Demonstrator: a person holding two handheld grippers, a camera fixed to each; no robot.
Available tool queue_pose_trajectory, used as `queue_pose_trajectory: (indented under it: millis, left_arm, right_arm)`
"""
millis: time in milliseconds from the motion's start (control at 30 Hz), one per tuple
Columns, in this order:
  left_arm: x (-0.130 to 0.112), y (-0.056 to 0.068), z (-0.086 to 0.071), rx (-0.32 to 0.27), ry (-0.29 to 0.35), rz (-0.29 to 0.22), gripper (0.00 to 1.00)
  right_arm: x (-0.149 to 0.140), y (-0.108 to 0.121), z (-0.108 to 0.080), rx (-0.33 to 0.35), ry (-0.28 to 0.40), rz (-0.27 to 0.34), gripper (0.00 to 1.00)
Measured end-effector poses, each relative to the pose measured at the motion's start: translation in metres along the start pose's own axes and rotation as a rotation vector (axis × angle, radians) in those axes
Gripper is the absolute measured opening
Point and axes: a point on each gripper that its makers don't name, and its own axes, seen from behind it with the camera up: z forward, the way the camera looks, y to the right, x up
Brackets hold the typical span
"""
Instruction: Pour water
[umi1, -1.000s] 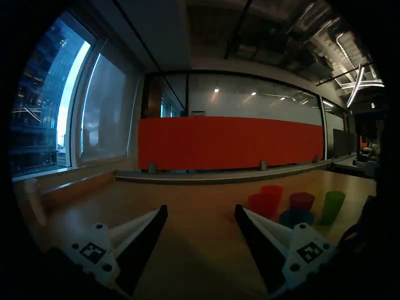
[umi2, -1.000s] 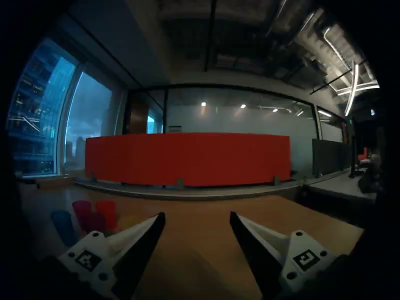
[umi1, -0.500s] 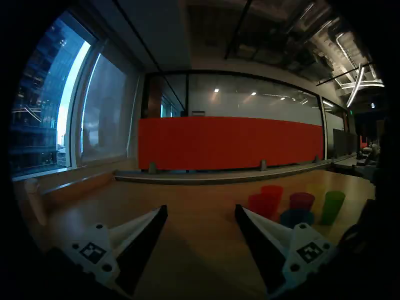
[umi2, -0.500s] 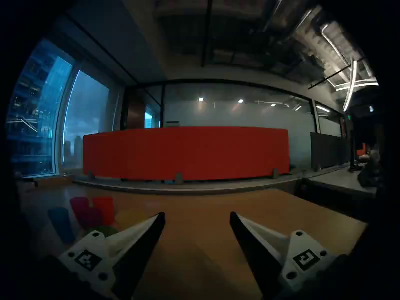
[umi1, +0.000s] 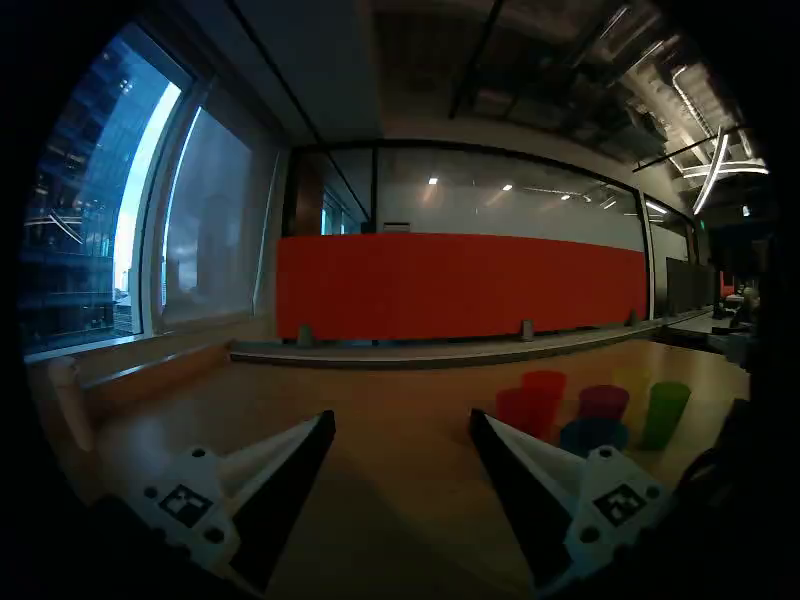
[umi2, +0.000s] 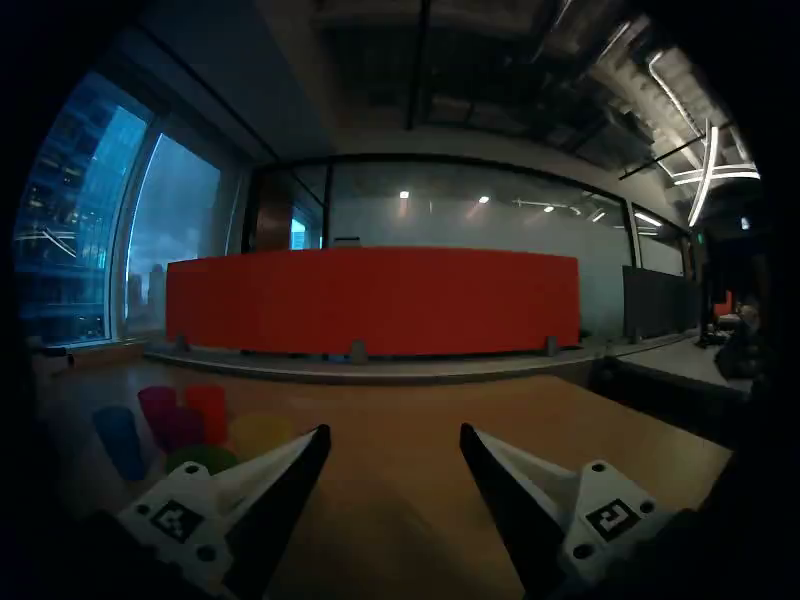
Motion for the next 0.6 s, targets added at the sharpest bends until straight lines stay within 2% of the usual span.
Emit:
queue_pose_trajectory:
  millis: [600]
  left_arm:
    - [-0.0002,-0.0002,-0.0003,0.000,0.000,0.000,1.00]
  right_arm:
    - [-0.0009,-0.0016,-0.0007,0.002,-0.002,0.001,1.00]
